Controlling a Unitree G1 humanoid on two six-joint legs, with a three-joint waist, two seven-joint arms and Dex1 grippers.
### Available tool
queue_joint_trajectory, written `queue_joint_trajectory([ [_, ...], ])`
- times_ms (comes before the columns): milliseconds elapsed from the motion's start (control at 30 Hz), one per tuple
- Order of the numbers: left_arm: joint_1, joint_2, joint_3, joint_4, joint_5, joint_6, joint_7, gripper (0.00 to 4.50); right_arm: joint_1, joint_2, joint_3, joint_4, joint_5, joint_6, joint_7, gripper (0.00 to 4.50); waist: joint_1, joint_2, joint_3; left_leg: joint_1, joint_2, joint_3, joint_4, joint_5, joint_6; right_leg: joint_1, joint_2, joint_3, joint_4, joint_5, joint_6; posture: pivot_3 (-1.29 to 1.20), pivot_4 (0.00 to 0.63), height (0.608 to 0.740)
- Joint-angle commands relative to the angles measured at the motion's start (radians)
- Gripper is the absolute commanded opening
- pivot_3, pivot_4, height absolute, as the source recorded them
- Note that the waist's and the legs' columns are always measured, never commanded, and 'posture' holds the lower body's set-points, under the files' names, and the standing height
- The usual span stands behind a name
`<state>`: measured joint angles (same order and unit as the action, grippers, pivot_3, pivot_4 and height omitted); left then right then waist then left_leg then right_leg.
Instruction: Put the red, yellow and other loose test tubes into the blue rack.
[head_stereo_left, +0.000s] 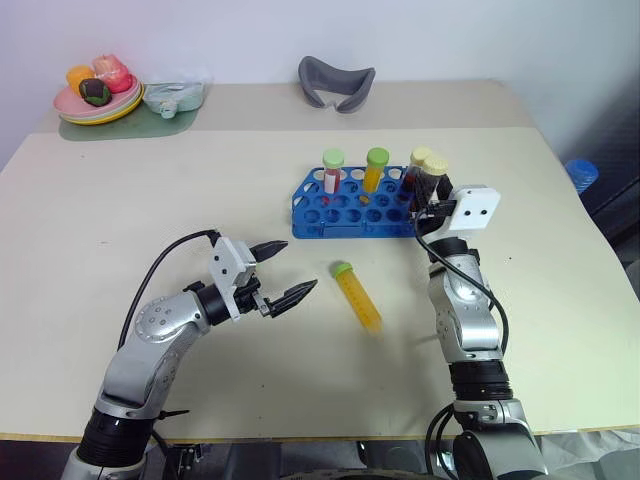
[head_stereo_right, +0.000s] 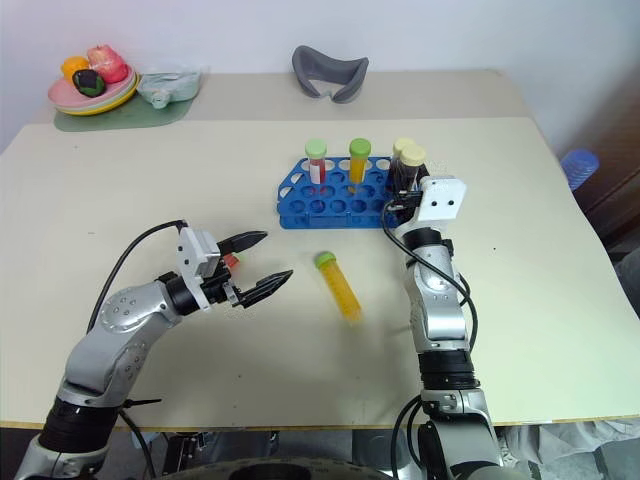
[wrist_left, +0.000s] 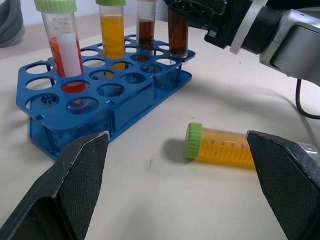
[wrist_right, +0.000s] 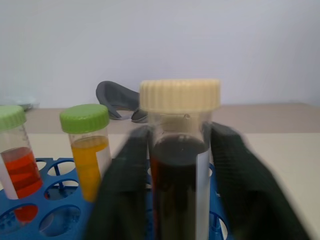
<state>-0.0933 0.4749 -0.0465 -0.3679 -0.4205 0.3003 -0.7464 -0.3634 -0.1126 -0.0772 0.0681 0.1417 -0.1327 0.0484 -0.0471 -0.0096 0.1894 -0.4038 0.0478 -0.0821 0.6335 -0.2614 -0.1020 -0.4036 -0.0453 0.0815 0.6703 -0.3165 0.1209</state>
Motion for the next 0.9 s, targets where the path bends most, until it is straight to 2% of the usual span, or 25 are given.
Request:
queue_joint_trajectory([
  [33, -0.016, 0.004, 0.005, -0.045, -0.003, 0.005, 0.008, 4.5, -0.028, 0.003, -0.009, -0.033, -0.011, -0.012, -0.004, 3.77, 0.0, 0.0, 0.0, 0.0, 0.0, 0.0, 0.0, 0.0, 0.0, 0.0, 0.0, 0.0, 0.0, 0.0, 0.0, 0.0, 0.15, 0.74],
  [67, -0.016, 0.005, 0.007, -0.047, -0.004, 0.007, 0.011, 4.5, -0.028, -0.002, -0.011, -0.051, -0.016, -0.007, -0.008, 4.27, 0.0, 0.0, 0.0, 0.0, 0.0, 0.0, 0.0, 0.0, 0.0, 0.0, 0.0, 0.0, 0.0, 0.0, 0.0, 0.0, 0.15, 0.74],
  [100, -0.016, 0.006, 0.008, -0.049, -0.004, 0.01, 0.013, 4.5, -0.028, -0.005, -0.013, -0.064, -0.018, -0.003, -0.009, 4.43, 0.0, 0.0, 0.0, 0.0, 0.0, 0.0, 0.0, 0.0, 0.0, 0.0, 0.0, 0.0, 0.0, 0.0, 0.0, 0.0, 0.15, 0.74],
  [267, -0.013, 0.025, 0.043, -0.041, 0.001, 0.01, 0.026, 4.5, -0.002, -0.097, -0.082, -0.267, 0.026, 0.136, 0.008, 4.43, 0.002, 0.0, 0.0, 0.0, 0.0, 0.0, 0.0, 0.0, 0.0, 0.0, 0.0, 0.0, 0.0, 0.0, 0.0, 0.0, 0.15, 0.74],
  [400, -0.036, 0.065, 0.092, -0.008, -0.001, 0.023, 0.037, 4.5, 0.05, -0.279, -0.13, -0.49, 0.205, 0.414, 0.161, 4.43, 0.005, 0.0, 0.0, -0.001, 0.0, 0.0, 0.0, 0.0, 0.0, 0.0, 0.0, 0.0, -0.001, 0.0, 0.0, 0.0, 0.15, 0.74],
  [533, -0.093, 0.119, 0.142, 0.033, -0.027, 0.069, 0.02, 4.5, 0.149, -0.538, -0.193, -0.736, 0.561, 0.772, 0.348, 4.43, 0.003, 0.001, 0.0, 0.001, 0.0, -0.001, 0.0, 0.0, 0.001, 0.001, 0.0, 0.0, -0.001, 0.0, 0.0, 0.0, 0.15, 0.74],
  [633, -0.118, 0.153, 0.147, 0.057, -0.023, 0.092, 0.002, 4.5, 0.179, -0.657, -0.214, -0.82, 0.698, 0.904, 0.385, 4.43, -0.001, 0.001, 0.0, 0.004, 0.0, -0.001, -0.001, -0.001, 0.001, 0.004, 0.001, 0.0, -0.002, 0.0, 0.0, 0.0, 0.15, 0.74],
  [733, -0.149, 0.172, 0.152, 0.07, -0.024, 0.113, 0.0, 4.5, 0.174, -0.741, -0.183, -0.864, 0.792, 1.04, 0.365, 4.43, 0.003, 0.001, 0.0, 0.009, 0.0, -0.001, -0.001, -0.001, 0.002, 0.011, 0.0, 0.0, -0.004, 0.0, 0.0, 0.0, 0.15, 0.74],
  [900, -0.151, 0.198, 0.138, 0.024, -0.012, 0.135, -0.004, 4.5, 0.074, -0.715, -0.1, -0.851, 0.963, 1.217, 0.206, 4.43, 0.001, -0.001, 0.0, 0.011, 0.0, 0.0, -0.001, -0.001, 0.003, 0.013, 0.0, 0.0, -0.005, 0.0, 0.0, 0.0, 0.15, 0.74],
])
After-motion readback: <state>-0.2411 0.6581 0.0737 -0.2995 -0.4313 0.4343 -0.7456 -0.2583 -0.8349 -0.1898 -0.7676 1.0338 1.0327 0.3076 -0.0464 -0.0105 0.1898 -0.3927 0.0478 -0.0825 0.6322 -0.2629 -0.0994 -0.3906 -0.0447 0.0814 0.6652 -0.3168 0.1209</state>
